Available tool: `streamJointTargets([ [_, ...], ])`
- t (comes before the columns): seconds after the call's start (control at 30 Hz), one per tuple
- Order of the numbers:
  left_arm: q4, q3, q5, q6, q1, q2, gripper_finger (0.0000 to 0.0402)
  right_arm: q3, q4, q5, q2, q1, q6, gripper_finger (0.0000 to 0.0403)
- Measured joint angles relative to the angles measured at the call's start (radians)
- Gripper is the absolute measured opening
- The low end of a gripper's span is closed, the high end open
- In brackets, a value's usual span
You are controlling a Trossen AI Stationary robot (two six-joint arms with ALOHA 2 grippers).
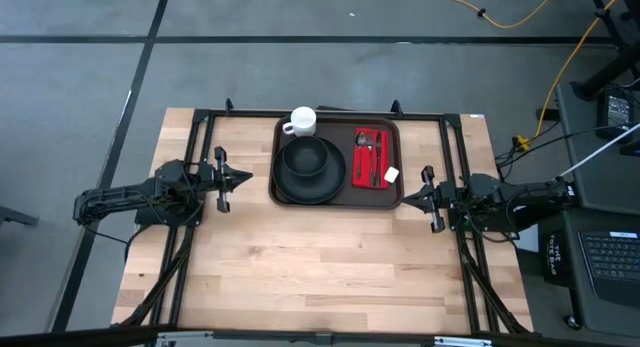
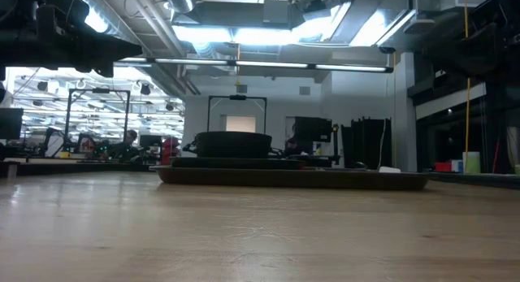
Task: Set up tray
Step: Return to Home Position
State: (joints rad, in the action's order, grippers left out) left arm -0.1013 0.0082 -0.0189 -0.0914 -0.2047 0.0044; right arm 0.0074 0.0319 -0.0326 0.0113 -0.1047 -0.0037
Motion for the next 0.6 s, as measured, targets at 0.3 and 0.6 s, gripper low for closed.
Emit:
streamJointTargets([
  [0.3, 0.0, 0.0, 0.0, 0.0, 0.0, 0.0, 0.0002, 0.0, 0.0, 0.0, 0.0, 0.0, 0.0, 0.0011],
  [0.6, 0.0, 0.0, 0.0, 0.0, 0.0, 0.0, 0.0006, 0.0, 0.0, 0.0, 0.0, 0.0, 0.0, 0.0011],
])
